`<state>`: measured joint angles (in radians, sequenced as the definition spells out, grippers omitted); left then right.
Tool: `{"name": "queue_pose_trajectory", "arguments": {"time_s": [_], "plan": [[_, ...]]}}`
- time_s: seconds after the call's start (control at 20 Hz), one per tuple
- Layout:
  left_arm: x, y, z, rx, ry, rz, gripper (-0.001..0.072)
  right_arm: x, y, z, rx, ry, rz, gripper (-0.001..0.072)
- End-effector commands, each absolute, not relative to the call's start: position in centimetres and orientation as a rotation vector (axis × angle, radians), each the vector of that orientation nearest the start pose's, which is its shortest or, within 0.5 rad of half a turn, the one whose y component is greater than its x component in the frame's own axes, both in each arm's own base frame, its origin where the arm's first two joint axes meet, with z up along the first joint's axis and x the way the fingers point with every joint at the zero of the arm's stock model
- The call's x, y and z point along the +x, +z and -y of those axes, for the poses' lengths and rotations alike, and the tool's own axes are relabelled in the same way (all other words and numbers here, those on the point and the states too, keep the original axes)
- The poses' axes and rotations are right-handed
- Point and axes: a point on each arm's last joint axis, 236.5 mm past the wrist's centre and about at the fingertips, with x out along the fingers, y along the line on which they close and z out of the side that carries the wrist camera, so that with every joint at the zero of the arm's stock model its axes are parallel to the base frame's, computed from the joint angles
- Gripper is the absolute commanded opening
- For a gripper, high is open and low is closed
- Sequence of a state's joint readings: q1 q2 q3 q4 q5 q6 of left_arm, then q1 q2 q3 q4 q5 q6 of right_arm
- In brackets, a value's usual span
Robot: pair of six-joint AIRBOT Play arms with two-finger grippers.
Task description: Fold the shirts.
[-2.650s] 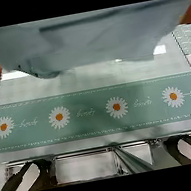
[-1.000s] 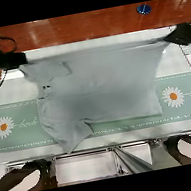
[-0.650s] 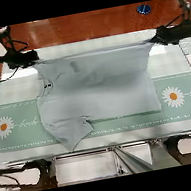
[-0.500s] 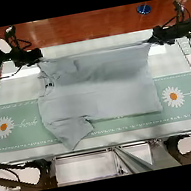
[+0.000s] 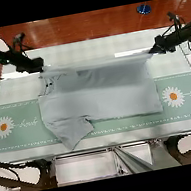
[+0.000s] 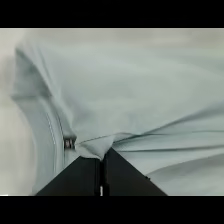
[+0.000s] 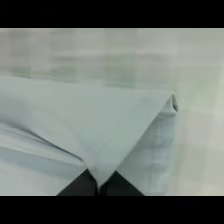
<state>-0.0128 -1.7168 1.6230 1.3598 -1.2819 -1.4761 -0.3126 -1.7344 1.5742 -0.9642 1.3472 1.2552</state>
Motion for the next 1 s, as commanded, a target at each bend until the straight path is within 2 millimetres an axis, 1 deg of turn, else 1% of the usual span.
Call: {"name": "queue_pose_trajectory", "arguments": {"time_s": [0.0, 0.05, 0.1, 0.15, 0.25, 0.3, 0.35, 0.4, 0.45, 0.5, 0.55, 0.65, 0.7, 0.75, 0.8, 0.85, 0.9, 0.95], "plan": [[41.2, -6.6, 6.4, -0.071, -0.265, -1.579, 0.0018, 43.5, -3.5, 1.0, 0.494, 0.343, -1.417, 0.0018], [40.1, -7.8, 6.5, -0.074, -0.266, -1.611, 0.0018, 43.2, -4.2, 0.8, 0.499, 0.338, -1.428, 0.0018], [39.3, -8.6, 6.6, -0.076, -0.266, -1.636, 0.0018, 43.1, -4.8, 0.7, 0.505, 0.332, -1.431, 0.0018], [38.6, -9.1, 6.6, -0.077, -0.266, -1.655, 0.0018, 42.8, -5.4, 0.5, 0.511, 0.329, -1.442, 0.0018], [38.2, -9.0, 6.5, -0.078, -0.268, -1.672, 0.0018, 42.1, -6.3, 0.3, 0.529, 0.32, -1.463, 0.0025], [38.1, -8.8, 6.5, -0.08, -0.267, -1.68, 0.0026, 41.9, -6.5, 0.4, 0.551, 0.291, -1.479, 0.021], [37.9, -8.4, 6.5, -0.087, -0.261, -1.696, 0.0213, 41.6, -6.4, 0.2, 0.57, 0.284, -1.494, 0.0414], [37.6, -7.8, 6.5, -0.09, -0.26, -1.715, 0.0506, 41.1, -5.8, -0.1, 0.571, 0.302, -1.504, 0.0411], [37.3, -7.2, 6.5, -0.084, -0.271, -1.732, 0.0511, 40.6, -5.0, 0.3, 0.556, 0.309, -1.504, 0.041], [37.1, -6.5, 6.2, -0.084, -0.274, -1.729, 0.0511, 40.3, -3.9, 1.3, 0.523, 0.286, -1.491, 0.0409], [37.2, -5.7, 5.3, -0.128, -0.229, -1.716, 0.0511, 40.1, -2.7, 2.6, 0.497, 0.239, -1.463, 0.0409], [36.9, -3.6, 3.2, -0.179, -0.176, -1.663, 0.0511, 39.4, 0.5, 5.7, 0.463, 0.138, -1.356, 0.0409], [36.2, -2.6, 1.8, -0.212, -0.143, -1.63, 0.051, 38.6, 1.8, 7.2, 0.474, 0.088, -1.295, 0.0409], [35.0, -2.0, 0.4, -0.263, -0.108, -1.595, 0.051, 37.4, 2.3, 8.4, 0.501, 0.035, -1.244, 0.0409], [33.7, -1.7, -0.4, -0.336, -0.087, -1.552, 0.051, 36.0, 2.1, 9.0, 0.539, -0.008, -1.206, 0.0409], [32.4, -1.6, -0.6, -0.452, -0.074, -1.486, 0.051, 34.5, 1.5, 9.0, 0.586, -0.033, -1.175, 0.0409], [31.6, -1.3, -0.3, -0.583, -0.069, -1.406, 0.051, 32.8, 0.6, 8.0, 0.63, -0.022, -1.149, 0.041], [30.8, -0.7, 0.5, -0.698, -0.101, -1.314, 0.051, 31.5, -0.4, 6.7, 0.683, -0.009, -1.117, 0.0409]]}}
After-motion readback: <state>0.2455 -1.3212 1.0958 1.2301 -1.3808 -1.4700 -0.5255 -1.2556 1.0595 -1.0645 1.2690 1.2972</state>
